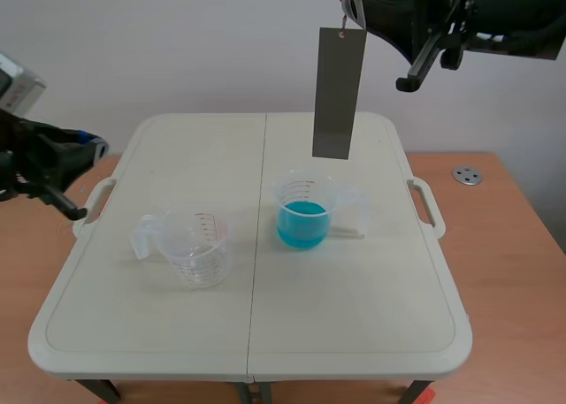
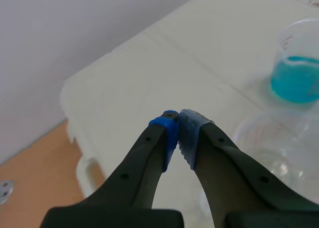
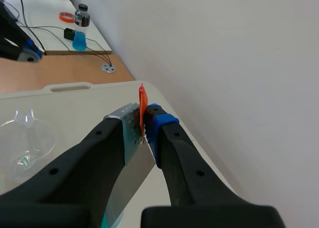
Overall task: Hold the metal plate by the orange handle, dip it into the blue solution, take it out and point at it, then put the plate back in the beaker on the left.
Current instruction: 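Point at the plate with the left hand, then lower the plate into the blue solution, then hold the plate still in the solution, then raise the plate and point at it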
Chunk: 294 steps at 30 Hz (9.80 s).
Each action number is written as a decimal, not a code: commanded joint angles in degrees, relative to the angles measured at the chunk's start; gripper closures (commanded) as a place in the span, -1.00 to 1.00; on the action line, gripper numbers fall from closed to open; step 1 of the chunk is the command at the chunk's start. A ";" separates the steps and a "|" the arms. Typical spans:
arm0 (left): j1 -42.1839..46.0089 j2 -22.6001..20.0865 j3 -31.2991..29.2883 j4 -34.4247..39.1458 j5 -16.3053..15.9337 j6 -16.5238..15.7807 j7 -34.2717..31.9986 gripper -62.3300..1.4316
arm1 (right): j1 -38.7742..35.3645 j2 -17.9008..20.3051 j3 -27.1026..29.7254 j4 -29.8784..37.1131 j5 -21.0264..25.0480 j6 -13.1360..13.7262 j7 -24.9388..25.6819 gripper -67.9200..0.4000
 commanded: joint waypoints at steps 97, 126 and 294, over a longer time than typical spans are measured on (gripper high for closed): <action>63.52 -11.32 -16.92 0.52 1.99 5.86 -2.08 0.87 | 3.37 -16.35 -6.40 -31.63 -23.47 -0.39 14.14 0.95; 63.21 -11.32 -16.92 0.52 2.01 5.88 -0.28 0.87 | 3.39 -16.35 -6.40 -31.63 -23.50 -0.39 15.19 0.95; -18.71 28.68 12.66 -10.05 22.29 -3.93 7.15 0.87 | 3.15 -14.75 5.35 -3.65 -9.64 3.43 -4.35 0.95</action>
